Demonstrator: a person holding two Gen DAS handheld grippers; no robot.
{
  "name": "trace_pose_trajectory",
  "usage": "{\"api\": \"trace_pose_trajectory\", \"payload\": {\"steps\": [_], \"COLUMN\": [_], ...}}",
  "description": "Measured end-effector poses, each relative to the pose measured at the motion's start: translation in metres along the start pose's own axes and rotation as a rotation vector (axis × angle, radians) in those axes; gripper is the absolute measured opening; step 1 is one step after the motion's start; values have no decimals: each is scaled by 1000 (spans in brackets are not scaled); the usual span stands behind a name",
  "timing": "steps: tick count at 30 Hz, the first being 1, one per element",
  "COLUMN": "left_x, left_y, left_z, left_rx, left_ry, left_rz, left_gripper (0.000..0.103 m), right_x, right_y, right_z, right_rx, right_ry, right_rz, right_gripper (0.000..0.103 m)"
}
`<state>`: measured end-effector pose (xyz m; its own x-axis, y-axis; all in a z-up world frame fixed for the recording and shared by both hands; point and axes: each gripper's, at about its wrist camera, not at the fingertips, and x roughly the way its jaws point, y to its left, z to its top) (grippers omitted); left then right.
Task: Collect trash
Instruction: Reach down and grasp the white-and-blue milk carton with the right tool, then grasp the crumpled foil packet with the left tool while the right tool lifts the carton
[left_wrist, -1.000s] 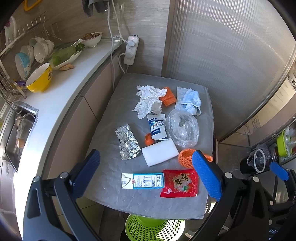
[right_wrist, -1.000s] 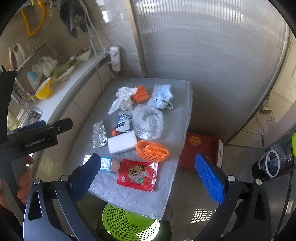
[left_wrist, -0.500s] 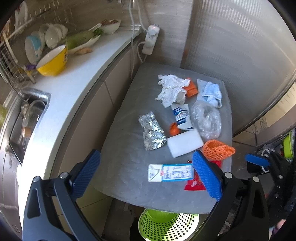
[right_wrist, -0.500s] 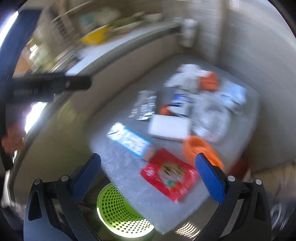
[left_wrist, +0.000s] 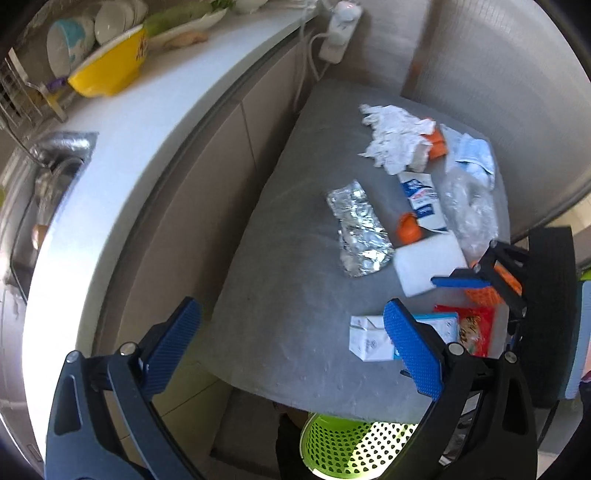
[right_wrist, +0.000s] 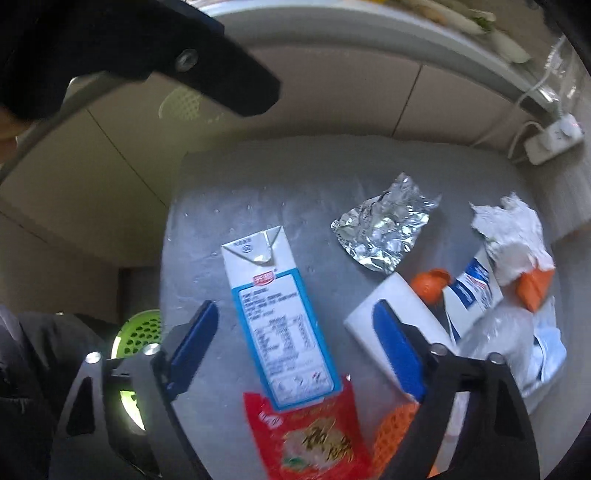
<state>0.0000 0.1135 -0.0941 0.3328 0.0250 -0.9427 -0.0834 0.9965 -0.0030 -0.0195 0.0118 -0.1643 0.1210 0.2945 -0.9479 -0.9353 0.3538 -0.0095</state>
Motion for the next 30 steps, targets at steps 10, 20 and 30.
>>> {"api": "trace_pose_trajectory", "payload": {"steps": [10, 20, 30], "left_x": [37, 95, 161], "left_y": [7, -44, -69], "left_z": [25, 61, 69], "left_rx": [-34, -107, -182], "left_ry": [41, 92, 180], "left_rz": [-40, -114, -28], "left_gripper": [95, 95, 62], "right_x": [9, -70, -105], "right_y": [-5, -25, -61], "right_z": [-9, -69, -100], "right_rx": [-43, 159, 502], "right_ry": [39, -66, -186], "right_rz": [57, 34, -12], "right_gripper": [46, 46, 46]}}
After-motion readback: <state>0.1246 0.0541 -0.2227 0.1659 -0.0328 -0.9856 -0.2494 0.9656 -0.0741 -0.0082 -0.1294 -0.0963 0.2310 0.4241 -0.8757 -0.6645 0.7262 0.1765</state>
